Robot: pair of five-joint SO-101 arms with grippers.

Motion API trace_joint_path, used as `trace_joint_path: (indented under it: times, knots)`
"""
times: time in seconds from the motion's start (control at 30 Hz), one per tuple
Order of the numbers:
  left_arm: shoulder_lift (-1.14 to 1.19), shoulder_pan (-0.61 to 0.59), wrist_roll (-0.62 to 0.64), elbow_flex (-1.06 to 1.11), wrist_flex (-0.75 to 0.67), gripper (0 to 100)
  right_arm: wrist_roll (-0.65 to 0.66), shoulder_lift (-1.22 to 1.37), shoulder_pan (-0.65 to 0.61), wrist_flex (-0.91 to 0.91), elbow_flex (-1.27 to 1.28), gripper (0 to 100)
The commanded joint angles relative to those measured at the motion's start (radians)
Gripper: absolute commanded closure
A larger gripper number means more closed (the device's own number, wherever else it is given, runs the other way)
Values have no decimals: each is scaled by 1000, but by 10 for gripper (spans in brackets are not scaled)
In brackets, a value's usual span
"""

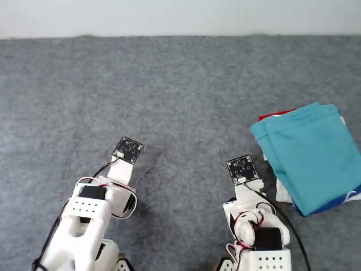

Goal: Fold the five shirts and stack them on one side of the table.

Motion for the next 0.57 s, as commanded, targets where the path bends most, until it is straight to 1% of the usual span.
trace_joint_path:
  times: [0.0,0.53]
  knots:
    - [-9,-3,-6,2,17,892,6,-7,4,5,14,898]
    - [-9,-8,-5,1,17,892,6,-7,4,5,14,898]
